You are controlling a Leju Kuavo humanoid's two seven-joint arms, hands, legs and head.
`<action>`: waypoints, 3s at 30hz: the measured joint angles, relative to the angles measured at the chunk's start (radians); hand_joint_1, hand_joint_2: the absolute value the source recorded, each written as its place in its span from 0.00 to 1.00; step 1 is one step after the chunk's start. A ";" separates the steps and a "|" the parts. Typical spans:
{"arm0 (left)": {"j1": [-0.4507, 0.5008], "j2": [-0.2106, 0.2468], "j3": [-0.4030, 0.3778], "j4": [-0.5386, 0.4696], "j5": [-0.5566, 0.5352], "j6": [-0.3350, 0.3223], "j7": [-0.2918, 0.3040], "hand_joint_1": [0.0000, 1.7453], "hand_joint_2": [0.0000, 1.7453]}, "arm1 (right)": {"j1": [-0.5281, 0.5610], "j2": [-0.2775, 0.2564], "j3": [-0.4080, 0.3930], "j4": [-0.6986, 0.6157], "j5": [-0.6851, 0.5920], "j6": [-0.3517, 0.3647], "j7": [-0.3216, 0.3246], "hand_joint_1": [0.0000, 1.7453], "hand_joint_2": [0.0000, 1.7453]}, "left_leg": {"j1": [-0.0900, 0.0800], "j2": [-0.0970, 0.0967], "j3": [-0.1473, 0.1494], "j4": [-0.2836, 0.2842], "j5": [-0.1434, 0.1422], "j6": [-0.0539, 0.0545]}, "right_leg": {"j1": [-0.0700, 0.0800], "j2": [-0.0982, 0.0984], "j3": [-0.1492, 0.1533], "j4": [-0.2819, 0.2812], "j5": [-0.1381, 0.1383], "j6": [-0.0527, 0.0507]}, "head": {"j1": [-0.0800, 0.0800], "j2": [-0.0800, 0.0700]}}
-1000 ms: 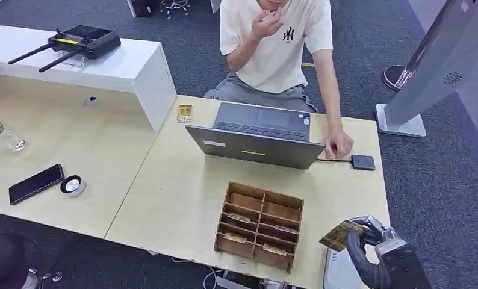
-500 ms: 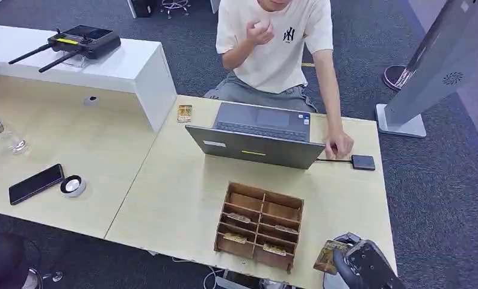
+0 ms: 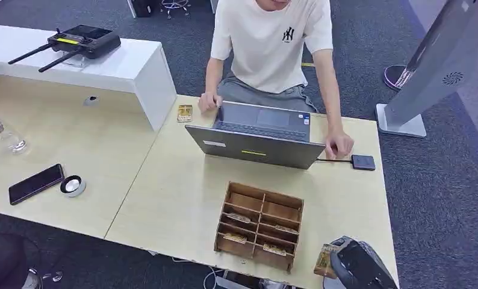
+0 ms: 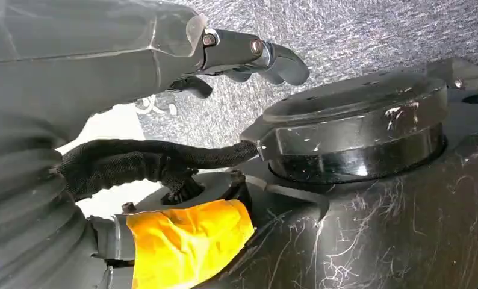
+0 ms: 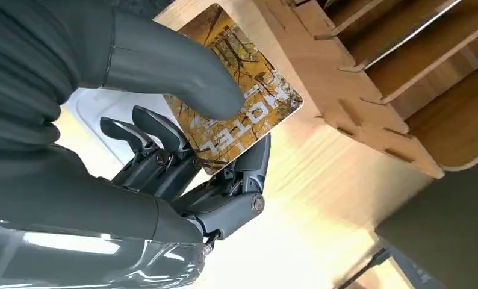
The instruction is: Pass the card to the sensor for recognition and then transmit it.
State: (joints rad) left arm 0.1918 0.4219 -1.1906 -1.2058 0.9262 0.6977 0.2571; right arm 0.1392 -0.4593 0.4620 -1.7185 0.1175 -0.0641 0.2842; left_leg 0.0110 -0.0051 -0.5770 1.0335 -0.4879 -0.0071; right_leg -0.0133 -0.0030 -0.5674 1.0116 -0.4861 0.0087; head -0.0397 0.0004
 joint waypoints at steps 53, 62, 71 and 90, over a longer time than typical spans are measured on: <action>-0.025 -0.005 -0.028 0.010 -0.049 0.000 0.035 0.00 1.00 | -0.063 0.019 -0.025 0.129 0.155 0.076 0.106 1.00 1.00 | 0.000 0.000 0.000 0.000 0.000 0.000 | 0.000 0.000 0.000 0.000 0.000 0.000 | 0.000 0.000; -0.038 0.000 -0.049 0.012 -0.032 0.000 0.029 0.00 1.00 | -0.067 0.029 -0.040 0.137 0.167 0.090 0.111 1.00 1.00 | 0.000 0.000 0.000 0.000 0.000 0.000 | 0.000 0.000 0.000 0.000 0.000 0.000 | 0.000 0.000; -0.040 0.001 -0.052 0.016 -0.031 0.000 0.027 0.00 1.00 | -0.067 0.034 -0.041 0.138 0.168 0.092 0.111 1.00 1.00 | 0.000 0.000 0.000 0.000 0.000 0.000 | 0.000 0.000 0.000 0.000 0.000 0.000 | 0.000 0.000; -0.042 0.001 -0.055 0.018 -0.031 0.000 0.027 0.00 1.00 | -0.065 0.040 -0.042 0.145 0.171 0.092 0.114 1.00 1.00 | 0.000 0.000 0.000 0.000 0.000 0.000 | 0.000 0.000 0.000 0.000 0.000 0.000 | 0.000 0.000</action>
State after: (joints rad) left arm 0.1503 0.4227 -1.2451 -1.1883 0.8953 0.6977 0.2838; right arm 0.0742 -0.4189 0.4196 -1.5736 0.2884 0.0282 0.3979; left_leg 0.0109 -0.0052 -0.5766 1.0335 -0.4879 -0.0071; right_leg -0.0134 -0.0029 -0.5675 1.0116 -0.4861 0.0087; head -0.0397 0.0004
